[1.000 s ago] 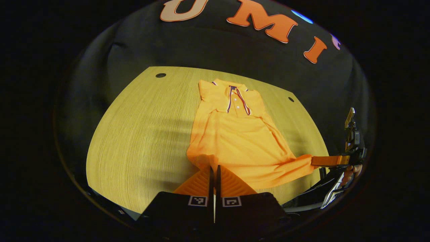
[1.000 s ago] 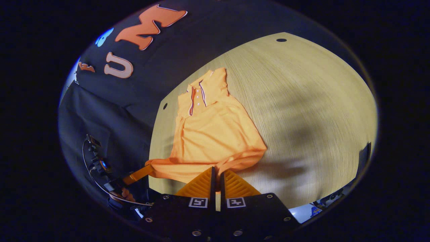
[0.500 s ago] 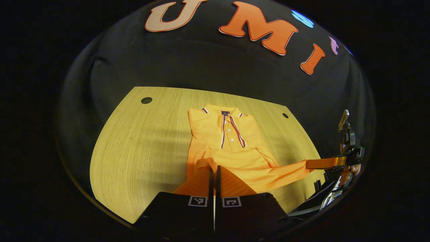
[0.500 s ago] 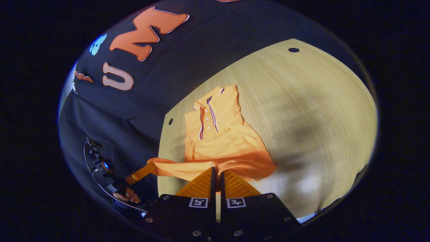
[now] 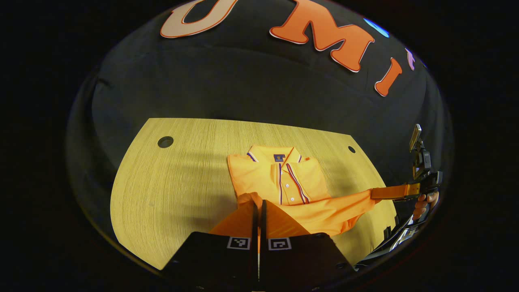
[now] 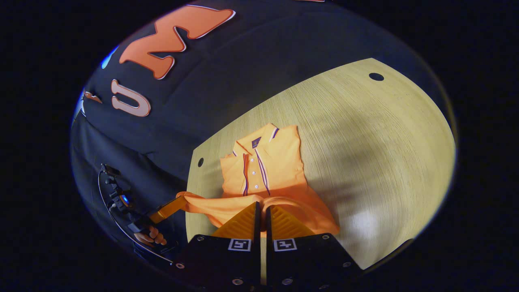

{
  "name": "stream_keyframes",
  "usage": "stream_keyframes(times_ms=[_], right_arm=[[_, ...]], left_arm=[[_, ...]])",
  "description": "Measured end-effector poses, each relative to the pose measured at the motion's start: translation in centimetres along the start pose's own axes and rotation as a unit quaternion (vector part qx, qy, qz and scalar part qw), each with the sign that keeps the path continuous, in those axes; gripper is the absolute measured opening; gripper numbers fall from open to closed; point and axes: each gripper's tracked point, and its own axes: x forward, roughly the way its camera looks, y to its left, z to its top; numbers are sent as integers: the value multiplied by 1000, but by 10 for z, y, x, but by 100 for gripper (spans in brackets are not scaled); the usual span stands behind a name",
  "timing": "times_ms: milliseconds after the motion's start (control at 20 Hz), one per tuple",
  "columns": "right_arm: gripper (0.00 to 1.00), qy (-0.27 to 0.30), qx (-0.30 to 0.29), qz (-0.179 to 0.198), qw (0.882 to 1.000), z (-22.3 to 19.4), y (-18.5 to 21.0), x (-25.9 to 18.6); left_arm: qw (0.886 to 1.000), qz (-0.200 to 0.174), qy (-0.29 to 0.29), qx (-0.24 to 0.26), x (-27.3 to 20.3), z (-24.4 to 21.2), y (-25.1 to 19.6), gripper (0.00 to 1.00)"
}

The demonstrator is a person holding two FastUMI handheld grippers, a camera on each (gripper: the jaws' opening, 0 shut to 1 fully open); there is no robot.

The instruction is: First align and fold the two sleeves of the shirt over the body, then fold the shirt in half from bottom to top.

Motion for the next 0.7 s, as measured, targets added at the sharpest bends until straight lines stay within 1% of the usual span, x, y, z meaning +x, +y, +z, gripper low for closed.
stream_keyframes(times_ms=[100,200,300,550,650,700], right_arm=[[6,-3,3,-3,1000,19,2,15],[6,-3,1,-15,1000,34,-3,31],[6,-3,6,-17,1000,52,-2,44],[6,-9,8,-26,1000,89,1,74],[6,-10,9,-28,1000,107,5,85],[6,-10,12,-28,999,115,5,91]], left_arm=[[1000,3,-3,4,17,16,10,2],[1000,3,-3,0,34,30,19,2],[1000,11,-6,7,50,42,29,2],[1000,17,-8,17,88,70,39,2],[1000,14,-7,15,102,82,39,1],[1000,19,-5,16,110,86,43,2]])
